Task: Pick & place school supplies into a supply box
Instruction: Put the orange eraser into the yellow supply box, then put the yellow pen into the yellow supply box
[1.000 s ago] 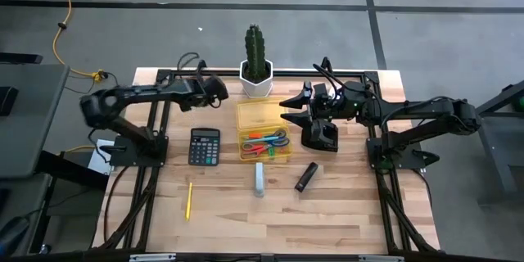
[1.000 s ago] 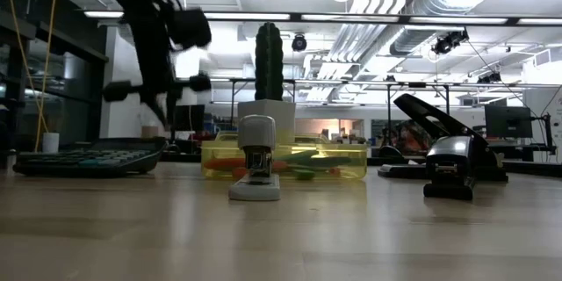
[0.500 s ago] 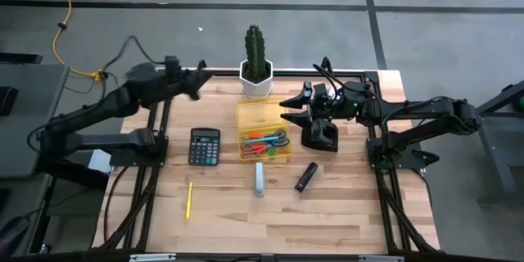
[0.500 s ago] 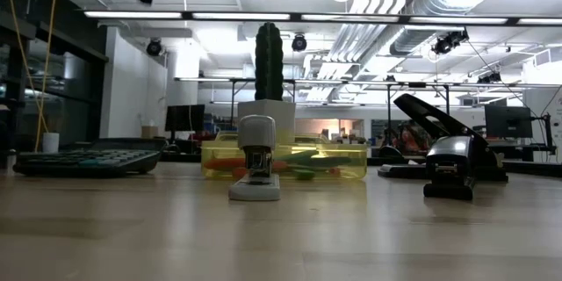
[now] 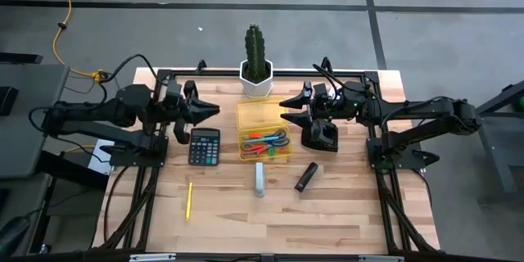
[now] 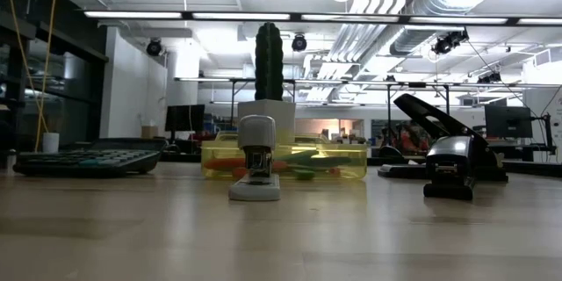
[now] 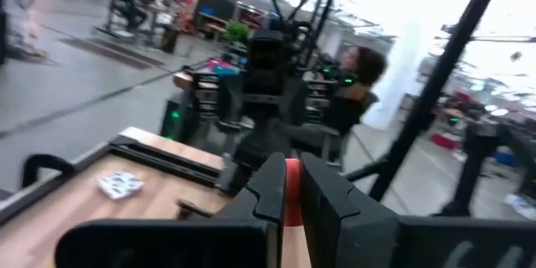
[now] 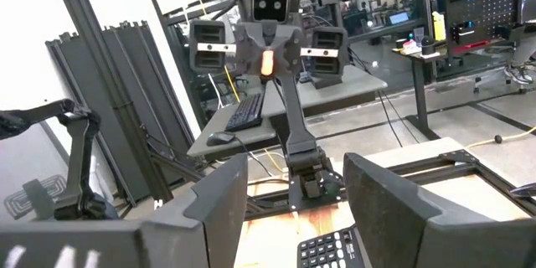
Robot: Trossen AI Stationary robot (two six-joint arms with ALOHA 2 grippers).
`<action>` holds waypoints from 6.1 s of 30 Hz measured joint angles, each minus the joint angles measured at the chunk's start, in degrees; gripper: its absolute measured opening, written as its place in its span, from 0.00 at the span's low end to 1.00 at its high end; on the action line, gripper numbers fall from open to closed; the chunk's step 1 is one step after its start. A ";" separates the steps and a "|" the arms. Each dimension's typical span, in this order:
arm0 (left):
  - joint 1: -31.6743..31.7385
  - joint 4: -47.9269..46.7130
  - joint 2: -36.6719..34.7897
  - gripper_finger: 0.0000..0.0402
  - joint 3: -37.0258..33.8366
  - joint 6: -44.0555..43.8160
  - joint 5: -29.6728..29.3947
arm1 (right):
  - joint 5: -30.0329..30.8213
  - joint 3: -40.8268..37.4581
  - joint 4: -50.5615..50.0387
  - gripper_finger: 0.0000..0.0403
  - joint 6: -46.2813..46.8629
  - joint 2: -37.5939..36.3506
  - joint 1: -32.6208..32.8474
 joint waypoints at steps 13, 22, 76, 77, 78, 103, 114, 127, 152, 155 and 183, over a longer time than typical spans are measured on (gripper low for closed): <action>-0.18 2.04 0.53 0.03 0.00 5.29 0.21 | 0.00 0.00 -0.08 0.47 -0.06 0.00 0.00; -0.12 1.82 1.59 0.03 0.00 5.37 -0.07 | 0.00 0.00 -0.06 0.47 -1.93 0.00 0.02; 3.91 12.16 65.71 0.19 11.26 -0.35 10.43 | 3.34 0.00 0.07 0.47 -2.01 0.00 0.02; 3.91 12.16 65.71 0.22 11.26 -0.74 10.46 | 3.34 0.00 0.07 0.47 -2.01 -0.01 0.02; 3.91 12.14 65.64 0.26 11.26 -1.39 10.48 | 3.34 0.00 0.07 0.47 -2.01 0.00 0.02; 11.25 -8.28 18.21 0.47 9.97 3.39 2.89 | 3.06 0.00 0.48 0.47 -2.40 -0.02 0.02; -4.64 14.26 3.10 0.44 -10.24 2.25 -6.26 | 3.03 0.00 0.44 0.47 -2.65 -0.02 0.02; -6.13 18.60 2.82 0.43 -12.28 -4.23 -10.00 | 3.01 0.00 0.45 0.47 -3.45 -0.02 -0.02; -36.27 -37.71 16.27 0.43 -12.22 -88.12 -2.01 | 2.98 0.00 -0.23 0.47 -3.32 -0.02 -0.02; -40.27 -38.48 22.69 0.43 -12.22 -99.73 -1.88 | 2.98 0.00 -0.39 0.47 -3.40 -0.02 -0.02; -43.24 -37.72 40.20 0.04 -11.28 -102.68 5.39 | 3.54 0.00 -2.58 0.47 -3.50 0.00 -0.03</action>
